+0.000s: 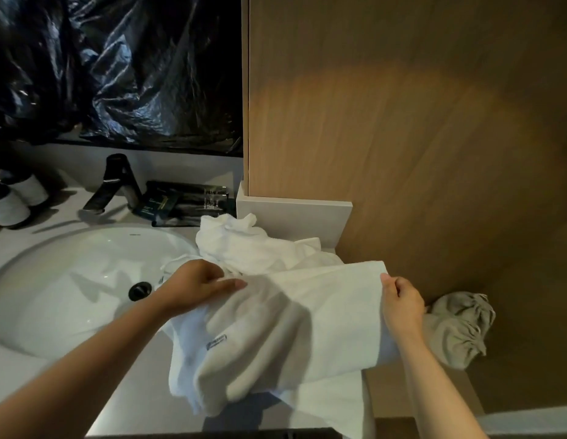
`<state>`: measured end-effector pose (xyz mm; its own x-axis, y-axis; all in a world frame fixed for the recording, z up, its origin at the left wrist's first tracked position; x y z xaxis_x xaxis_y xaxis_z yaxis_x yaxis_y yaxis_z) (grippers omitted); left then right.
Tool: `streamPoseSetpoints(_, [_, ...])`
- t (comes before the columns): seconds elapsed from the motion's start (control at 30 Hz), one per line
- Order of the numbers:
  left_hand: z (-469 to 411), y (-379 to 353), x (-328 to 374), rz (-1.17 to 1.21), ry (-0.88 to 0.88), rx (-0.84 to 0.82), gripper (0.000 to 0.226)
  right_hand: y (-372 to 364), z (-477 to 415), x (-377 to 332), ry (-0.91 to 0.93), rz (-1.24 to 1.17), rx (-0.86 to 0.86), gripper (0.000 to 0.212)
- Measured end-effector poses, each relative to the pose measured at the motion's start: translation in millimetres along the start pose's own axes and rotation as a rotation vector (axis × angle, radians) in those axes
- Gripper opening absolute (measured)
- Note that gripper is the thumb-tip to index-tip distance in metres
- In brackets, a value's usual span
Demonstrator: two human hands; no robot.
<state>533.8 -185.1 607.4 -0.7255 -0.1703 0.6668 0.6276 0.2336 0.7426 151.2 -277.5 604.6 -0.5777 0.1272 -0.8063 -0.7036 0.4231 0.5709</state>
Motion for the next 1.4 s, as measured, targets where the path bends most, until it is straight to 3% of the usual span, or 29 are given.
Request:
streamPoseSetpoints(0.13, [-12.6,9.3,3.6,-0.033,0.013,0.046,0.068,0.6,-5.8,4.8,0.01,-0.002,0.041,0.038])
streamPoseSetpoints(0.27, [-16.8,6.2,-7.0,-0.26,0.057,0.02,0.059,-13.6,-1.5,22.2,-0.058,0.124,-0.078,0.036])
streamPoseSetpoints(0.37, [-5.3,6.7,-19.6,-0.146,0.121,0.064,0.049,-18.8,8.3,17.3,-0.02,0.215,-0.115,0.032])
streamPoseSetpoints(0.5, [15.8,31.0,-30.1,0.028,0.157,0.195,0.035,-16.4,36.1,-37.8,0.218,0.14,-0.073,0.045])
streamPoseSetpoints(0.73, [62.5,32.2,-66.9,0.21,0.336,0.178,0.037,-72.1,134.5,-134.0,0.534,-0.016,-0.499,0.03])
streamPoseSetpoints(0.83, [80.6,31.6,-76.6,0.455,0.411,0.203,0.025,-88.5,169.5,-153.9,0.638,-0.025,-0.608,0.028])
streamPoseSetpoints(0.93, [90.1,33.5,-77.6,0.666,0.437,0.231,0.021,-104.9,190.7,-169.5,0.69,-0.019,-0.685,0.037])
streamPoseSetpoints(1.07, [94.1,38.2,-78.5,0.752,0.466,0.308,0.016,-135.0,201.2,-187.8,0.695,0.105,-0.738,0.049])
streamPoseSetpoints(1.23, [84.4,46.4,-81.6,0.762,0.503,0.389,0.007,-130.7,208.1,-192.5,0.645,-0.109,-0.808,0.008])
streamPoseSetpoints(1.4, [75.2,38.7,-68.4,0.852,0.47,0.335,0.008,-99.8,200.8,-167.4,0.749,-0.123,-0.661,0.011])
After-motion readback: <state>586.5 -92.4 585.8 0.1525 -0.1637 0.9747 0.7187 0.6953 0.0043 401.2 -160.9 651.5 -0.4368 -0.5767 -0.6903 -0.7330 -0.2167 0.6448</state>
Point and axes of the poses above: each hand's wrist, its own z-axis away from the middle knuckle, its own y-axis out of the back of the hand, x = y × z, the point moved 9 cm from there along -z, towards the middle knuckle, and after that the axes turned 15 degrees about x, right-handed, at the moved point
